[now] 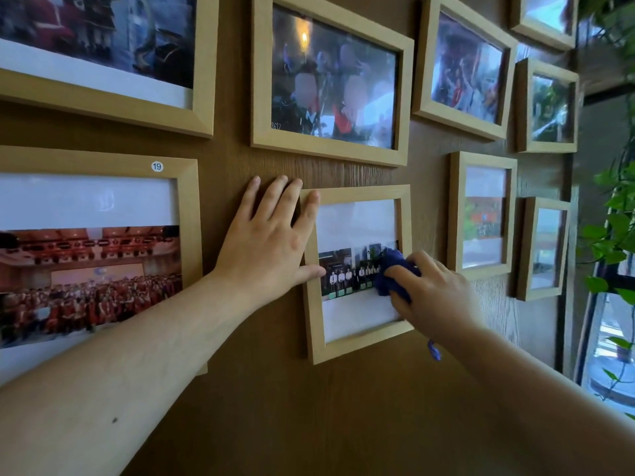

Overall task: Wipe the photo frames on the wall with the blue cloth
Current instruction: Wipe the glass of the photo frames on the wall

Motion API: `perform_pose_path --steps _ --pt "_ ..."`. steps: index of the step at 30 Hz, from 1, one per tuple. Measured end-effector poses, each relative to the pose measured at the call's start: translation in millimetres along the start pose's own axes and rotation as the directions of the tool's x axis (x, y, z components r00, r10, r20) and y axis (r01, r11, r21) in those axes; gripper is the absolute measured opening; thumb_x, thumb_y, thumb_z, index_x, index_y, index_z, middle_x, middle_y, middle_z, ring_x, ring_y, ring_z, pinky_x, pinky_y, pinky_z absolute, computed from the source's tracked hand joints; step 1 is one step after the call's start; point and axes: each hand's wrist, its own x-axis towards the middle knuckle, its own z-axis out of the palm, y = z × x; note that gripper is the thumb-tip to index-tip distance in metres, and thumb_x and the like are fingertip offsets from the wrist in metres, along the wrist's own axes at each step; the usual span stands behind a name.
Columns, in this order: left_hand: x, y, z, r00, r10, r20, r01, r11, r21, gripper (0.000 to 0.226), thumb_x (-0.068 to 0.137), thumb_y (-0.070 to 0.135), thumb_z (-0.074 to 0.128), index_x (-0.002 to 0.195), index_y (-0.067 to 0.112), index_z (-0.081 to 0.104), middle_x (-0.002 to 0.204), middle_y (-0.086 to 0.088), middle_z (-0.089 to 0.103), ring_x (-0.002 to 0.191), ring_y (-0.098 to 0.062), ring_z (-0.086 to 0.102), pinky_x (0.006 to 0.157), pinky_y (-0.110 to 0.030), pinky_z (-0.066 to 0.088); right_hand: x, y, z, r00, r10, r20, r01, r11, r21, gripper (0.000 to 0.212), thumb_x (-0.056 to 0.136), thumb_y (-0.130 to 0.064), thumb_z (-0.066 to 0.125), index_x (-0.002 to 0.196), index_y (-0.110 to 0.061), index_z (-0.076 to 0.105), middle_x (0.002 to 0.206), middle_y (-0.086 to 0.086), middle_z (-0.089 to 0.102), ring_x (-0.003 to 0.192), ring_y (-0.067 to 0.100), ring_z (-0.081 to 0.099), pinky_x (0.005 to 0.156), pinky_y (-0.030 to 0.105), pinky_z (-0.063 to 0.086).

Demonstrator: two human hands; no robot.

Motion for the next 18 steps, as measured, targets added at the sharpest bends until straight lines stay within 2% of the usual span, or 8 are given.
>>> perform_pose_path --steps 3,6,10,14,18 --pt "-0.2 0.5 0.2 1.0 -0.002 -0.004 0.002 1.0 -0.003 0.103 0.07 0.073 0.054 0.147 0.012 0.022 0.15 -0.021 0.032 0.142 -0.036 0.02 0.116 -0.057 0.013 -6.4 -8.3 -0.4 0.997 -0.049 0.061 0.049 0.999 0.002 0.021 0.08 -0.029 0.062 0.099 -0.022 0.063 0.092 0.006 0.055 0.065 0.024 0.056 0.045 0.035 0.05" --pt "-0.5 1.4 -0.7 1.0 -0.003 -0.002 0.003 1.0 -0.003 0.104 0.069 0.073 0.054 0.147 0.012 0.022 0.15 -0.022 0.032 0.141 -0.036 0.021 0.116 -0.057 0.013 -11.4 -37.9 -1.2 0.975 -0.19 0.116 0.183 0.981 0.066 0.024 0.082 -0.036 0.059 0.104 -0.025 0.062 0.097 0.006 0.056 0.068 0.021 0.058 0.05 0.035 0.052" --pt "-0.5 1.5 -2.2 1.0 -0.002 0.003 0.002 1.0 0.001 0.104 0.069 0.072 0.056 0.147 0.012 0.022 0.15 -0.022 0.032 0.141 -0.037 0.021 0.116 -0.058 0.013 -14.6 -64.8 1.6 0.936 -0.326 0.133 0.31 0.942 0.131 0.02 0.084 -0.035 0.057 0.099 -0.025 0.065 0.091 0.007 0.056 0.068 0.023 0.055 0.047 0.035 0.05" --pt "-0.2 1.6 -2.5 1.0 0.002 0.007 -0.002 1.0 0.003 0.104 0.069 0.072 0.058 0.146 0.012 0.023 0.15 -0.022 0.031 0.141 -0.037 0.021 0.116 -0.058 0.014 -16.4 -49.7 2.1 0.914 -0.363 0.181 0.347 0.931 0.115 0.018 0.084 -0.037 0.058 0.098 -0.027 0.064 0.091 0.004 0.056 0.07 0.02 0.055 0.047 0.032 0.049" --pt "0.0 1.6 -2.3 1.0 -0.002 0.008 0.002 1.0 0.006 0.104 0.068 0.071 0.059 0.146 0.012 0.024 0.149 -0.022 0.032 0.141 -0.037 0.021 0.116 -0.058 0.014 -20.1 -20.7 3.3 0.925 -0.28 0.255 0.284 0.959 0.022 0.021 0.085 -0.039 0.049 0.094 -0.028 0.064 0.091 0.003 0.055 0.07 0.021 0.055 0.046 0.035 0.05"
